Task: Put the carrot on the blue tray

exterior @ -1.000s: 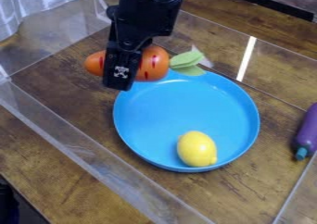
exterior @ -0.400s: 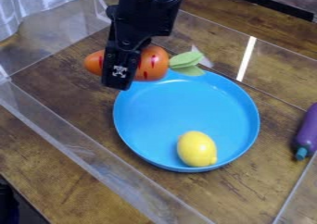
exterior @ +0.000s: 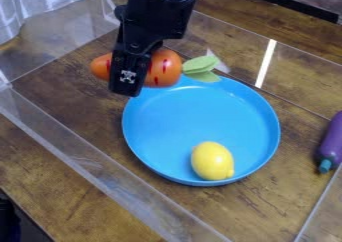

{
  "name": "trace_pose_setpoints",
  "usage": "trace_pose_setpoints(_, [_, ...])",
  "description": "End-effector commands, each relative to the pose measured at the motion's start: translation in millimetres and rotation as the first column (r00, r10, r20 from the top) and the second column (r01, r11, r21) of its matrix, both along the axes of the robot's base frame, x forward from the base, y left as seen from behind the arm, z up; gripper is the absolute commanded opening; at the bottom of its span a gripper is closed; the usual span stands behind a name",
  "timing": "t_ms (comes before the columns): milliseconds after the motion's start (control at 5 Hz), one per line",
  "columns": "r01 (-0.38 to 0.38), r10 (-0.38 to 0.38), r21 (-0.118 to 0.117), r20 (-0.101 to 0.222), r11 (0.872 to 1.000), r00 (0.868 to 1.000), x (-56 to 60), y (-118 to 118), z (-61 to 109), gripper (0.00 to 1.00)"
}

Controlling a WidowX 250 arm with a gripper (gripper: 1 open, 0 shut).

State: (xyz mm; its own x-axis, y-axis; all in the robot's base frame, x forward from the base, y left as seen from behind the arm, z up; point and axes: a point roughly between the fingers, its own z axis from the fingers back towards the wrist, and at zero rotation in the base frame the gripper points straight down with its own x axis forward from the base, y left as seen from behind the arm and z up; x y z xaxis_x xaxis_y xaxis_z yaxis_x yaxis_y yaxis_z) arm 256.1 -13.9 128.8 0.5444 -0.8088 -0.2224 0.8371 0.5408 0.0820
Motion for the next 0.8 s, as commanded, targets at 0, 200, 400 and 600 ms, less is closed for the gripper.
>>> trace_pose_setpoints(0, [-0.023, 0.024, -0.008, 0.071, 1.000, 0.997, 5.9, 8, 17.0, 0.00])
trace_pose_setpoints(200, [-0.014, 0.015, -0.009, 0.074, 1.000, 0.997, 9.4, 7, 14.2, 0.00])
trace_pose_setpoints(400, [-0.006, 0.007, -0.010, 0.077, 1.000, 0.997, 13.5, 7, 11.3, 0.00])
trace_pose_setpoints(600, [0.000, 0.001, -0.011, 0.080, 1.000, 0.997, 18.9, 9, 8.1, 0.00])
